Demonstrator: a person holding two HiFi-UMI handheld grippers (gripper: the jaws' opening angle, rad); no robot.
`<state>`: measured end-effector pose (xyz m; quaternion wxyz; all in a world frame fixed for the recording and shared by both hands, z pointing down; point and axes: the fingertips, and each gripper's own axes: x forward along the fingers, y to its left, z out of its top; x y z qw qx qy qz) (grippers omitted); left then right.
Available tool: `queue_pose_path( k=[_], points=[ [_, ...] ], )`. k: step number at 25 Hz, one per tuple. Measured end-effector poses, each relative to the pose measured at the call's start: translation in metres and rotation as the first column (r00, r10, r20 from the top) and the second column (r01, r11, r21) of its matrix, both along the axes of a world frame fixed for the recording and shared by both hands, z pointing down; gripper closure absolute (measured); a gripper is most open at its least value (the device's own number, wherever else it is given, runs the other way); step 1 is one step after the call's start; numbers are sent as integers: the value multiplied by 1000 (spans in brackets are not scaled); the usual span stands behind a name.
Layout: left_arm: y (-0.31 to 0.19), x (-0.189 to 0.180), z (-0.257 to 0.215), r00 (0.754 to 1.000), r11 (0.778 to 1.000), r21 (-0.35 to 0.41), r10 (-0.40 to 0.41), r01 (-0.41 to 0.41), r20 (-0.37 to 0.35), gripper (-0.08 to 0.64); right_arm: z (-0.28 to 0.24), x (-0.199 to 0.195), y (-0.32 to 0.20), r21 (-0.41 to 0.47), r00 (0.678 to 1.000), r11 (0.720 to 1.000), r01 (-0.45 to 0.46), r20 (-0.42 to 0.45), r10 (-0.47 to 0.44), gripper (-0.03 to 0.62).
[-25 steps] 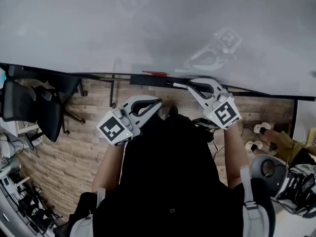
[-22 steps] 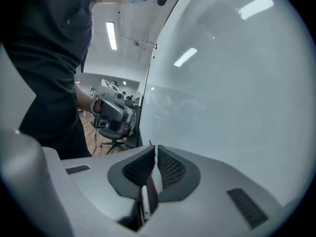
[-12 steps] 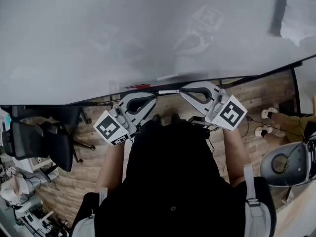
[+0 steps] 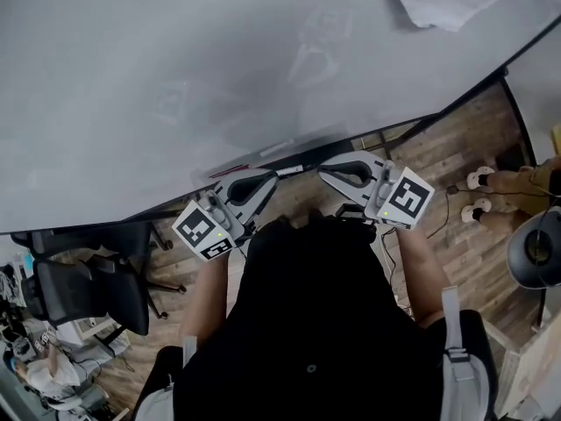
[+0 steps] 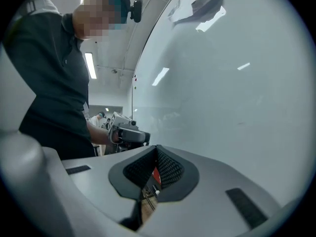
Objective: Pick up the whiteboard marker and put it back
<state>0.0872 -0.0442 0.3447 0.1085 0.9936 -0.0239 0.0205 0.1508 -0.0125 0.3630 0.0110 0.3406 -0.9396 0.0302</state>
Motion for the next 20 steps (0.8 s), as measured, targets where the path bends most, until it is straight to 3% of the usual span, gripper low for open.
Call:
queue_pose_path(
  k=[4, 9, 20],
  points=[
    [7, 0, 7, 1000, 1000, -17, -5, 6, 12, 548, 9, 12, 4, -11, 1000, 1000, -11, -19, 11, 574],
    [9, -9, 14, 999, 998, -35, -44, 45, 20, 549, 21, 10, 6, 0, 986, 1000, 2, -169, -2, 574],
    [13, -32, 22, 994, 991, -70, -109, 110, 30, 549, 15, 2, -3, -2, 992, 999, 34, -119, -34, 574]
  ],
)
